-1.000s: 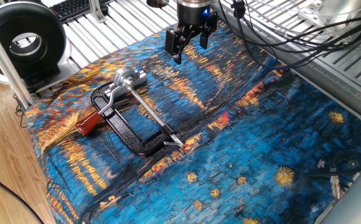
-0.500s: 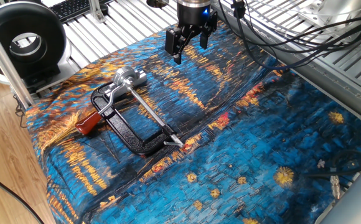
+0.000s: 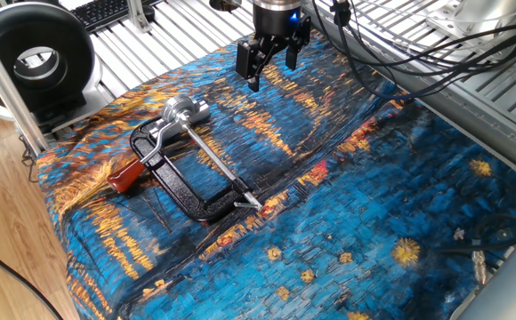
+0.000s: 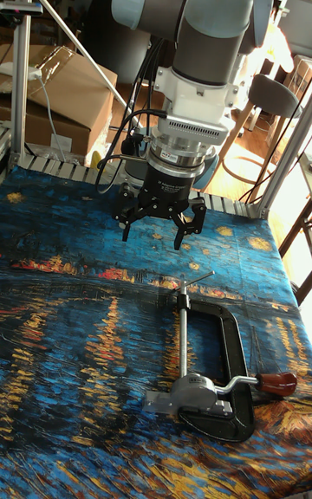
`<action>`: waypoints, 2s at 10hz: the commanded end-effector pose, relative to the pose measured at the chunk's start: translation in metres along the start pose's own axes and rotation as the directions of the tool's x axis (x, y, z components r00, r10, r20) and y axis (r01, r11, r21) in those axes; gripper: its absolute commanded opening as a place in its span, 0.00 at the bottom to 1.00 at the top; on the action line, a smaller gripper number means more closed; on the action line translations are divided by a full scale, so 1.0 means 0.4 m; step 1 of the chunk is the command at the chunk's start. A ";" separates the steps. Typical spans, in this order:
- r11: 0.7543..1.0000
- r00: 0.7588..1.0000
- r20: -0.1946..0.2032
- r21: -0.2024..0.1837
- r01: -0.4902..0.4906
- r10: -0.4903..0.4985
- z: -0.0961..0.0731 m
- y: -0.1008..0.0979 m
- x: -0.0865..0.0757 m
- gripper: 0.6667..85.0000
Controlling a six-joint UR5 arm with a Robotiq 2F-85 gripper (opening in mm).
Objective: Pull up the lever
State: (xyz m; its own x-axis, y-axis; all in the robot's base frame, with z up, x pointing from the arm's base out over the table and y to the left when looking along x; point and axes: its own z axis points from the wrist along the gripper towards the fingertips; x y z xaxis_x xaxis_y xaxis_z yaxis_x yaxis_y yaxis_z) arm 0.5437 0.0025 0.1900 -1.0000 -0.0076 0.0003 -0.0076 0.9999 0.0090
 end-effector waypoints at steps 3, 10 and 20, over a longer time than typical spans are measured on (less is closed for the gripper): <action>0.990 0.994 0.026 -0.094 -0.103 0.106 0.007 0.086 -0.022 0.01; 0.986 0.992 0.033 -0.114 -0.119 0.124 0.013 0.146 -0.029 0.01; 0.992 0.993 0.050 -0.068 -0.106 0.109 0.037 0.157 -0.026 0.01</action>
State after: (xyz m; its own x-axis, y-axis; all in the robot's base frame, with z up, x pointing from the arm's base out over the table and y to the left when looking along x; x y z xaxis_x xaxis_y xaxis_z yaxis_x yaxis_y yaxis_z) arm 0.5520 0.0621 0.1758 -0.9939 0.1014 -0.0432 0.0985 0.9931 0.0641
